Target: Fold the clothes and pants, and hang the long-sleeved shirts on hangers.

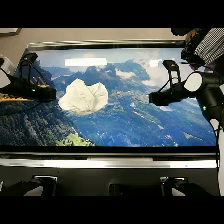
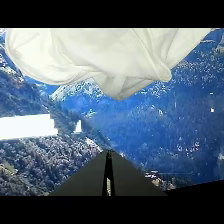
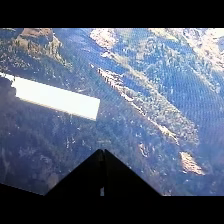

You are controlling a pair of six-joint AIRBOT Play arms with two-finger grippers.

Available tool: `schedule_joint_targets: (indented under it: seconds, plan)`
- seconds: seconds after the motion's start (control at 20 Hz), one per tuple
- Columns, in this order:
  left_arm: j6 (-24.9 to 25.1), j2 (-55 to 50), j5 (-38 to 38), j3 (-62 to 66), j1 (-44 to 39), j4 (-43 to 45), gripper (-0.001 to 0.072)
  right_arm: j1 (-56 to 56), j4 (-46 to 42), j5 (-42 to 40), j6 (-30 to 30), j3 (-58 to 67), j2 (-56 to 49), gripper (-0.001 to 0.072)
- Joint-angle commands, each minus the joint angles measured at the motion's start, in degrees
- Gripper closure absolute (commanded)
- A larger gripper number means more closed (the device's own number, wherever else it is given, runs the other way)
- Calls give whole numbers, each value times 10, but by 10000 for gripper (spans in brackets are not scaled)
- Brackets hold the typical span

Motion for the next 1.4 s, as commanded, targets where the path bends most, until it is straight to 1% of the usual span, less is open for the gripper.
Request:
schedule_joint_targets:
  seconds: [0.0, 1.2, 1.35]
  plan:
    - [0, 0, 0, 0, 0, 0, 692, 0, 0, 0, 0, 0, 0, 681]
    - [-2, 0, 8, 0, -1, 0, 691, 0, 0, -1, 0, 0, 0, 680]
    - [-2, -1, 9, 0, -2, 0, 692, 0, 2, -4, 7, 0, 0, 680]
